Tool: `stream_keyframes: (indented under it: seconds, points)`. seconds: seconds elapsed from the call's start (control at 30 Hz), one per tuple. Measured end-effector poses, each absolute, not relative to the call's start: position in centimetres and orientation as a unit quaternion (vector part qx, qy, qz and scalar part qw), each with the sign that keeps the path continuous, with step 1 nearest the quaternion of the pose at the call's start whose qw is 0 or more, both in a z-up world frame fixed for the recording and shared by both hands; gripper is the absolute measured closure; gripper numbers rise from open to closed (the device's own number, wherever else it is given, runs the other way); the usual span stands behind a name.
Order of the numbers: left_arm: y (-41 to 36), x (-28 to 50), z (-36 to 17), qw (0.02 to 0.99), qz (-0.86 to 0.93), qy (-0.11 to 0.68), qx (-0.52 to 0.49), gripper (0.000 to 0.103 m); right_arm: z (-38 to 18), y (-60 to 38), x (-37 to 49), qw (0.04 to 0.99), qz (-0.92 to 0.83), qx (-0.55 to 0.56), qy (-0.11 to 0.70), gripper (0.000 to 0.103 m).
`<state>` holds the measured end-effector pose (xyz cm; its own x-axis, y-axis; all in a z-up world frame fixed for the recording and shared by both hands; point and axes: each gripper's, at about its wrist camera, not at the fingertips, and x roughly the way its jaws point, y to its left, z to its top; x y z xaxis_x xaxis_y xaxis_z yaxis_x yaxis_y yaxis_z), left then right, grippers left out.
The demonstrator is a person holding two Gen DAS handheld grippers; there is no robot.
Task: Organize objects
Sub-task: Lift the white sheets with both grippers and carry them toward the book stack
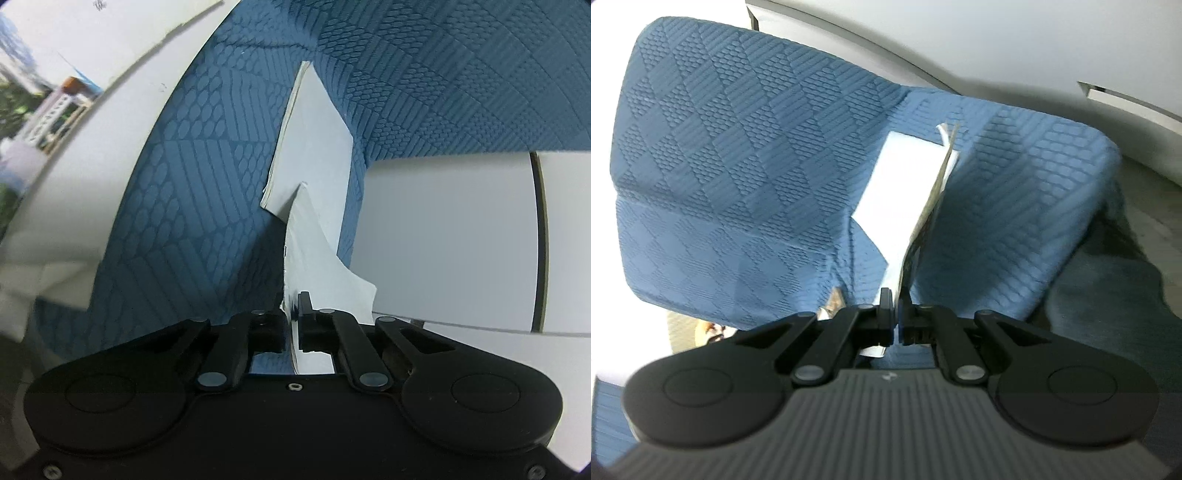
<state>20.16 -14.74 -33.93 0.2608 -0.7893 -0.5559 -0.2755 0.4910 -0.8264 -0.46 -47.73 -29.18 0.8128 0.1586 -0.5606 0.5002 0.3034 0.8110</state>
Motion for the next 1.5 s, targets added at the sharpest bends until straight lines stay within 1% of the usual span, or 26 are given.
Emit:
stream_keyframes:
  seconds: [0.4, 0.77, 1.2, 1.5]
  points:
    - [-14.9, 16.7, -30.0, 0.693, -0.217, 0.556, -0.404, 0.1, -28.4, -46.8, -3.0, 0.783, -0.137, 0.535, 0.286, 0.097]
    - [-12.6, 14.7, -25.5, 0.714, -0.231, 0.53, -0.394, 0.099, -25.1, -45.2, -3.7, 0.804, -0.12, 0.517, 0.269, 0.097]
    - [-7.2, 15.2, -17.4, 0.76, -0.238, 0.468, -0.383, 0.097, -19.0, -42.5, -0.1, 0.831, -0.058, 0.492, 0.255, 0.095]
    - [-2.4, 15.8, -13.3, 0.786, -0.232, 0.43, -0.38, 0.096, -15.2, -39.6, 3.3, 0.844, -0.01, 0.474, 0.249, 0.094]
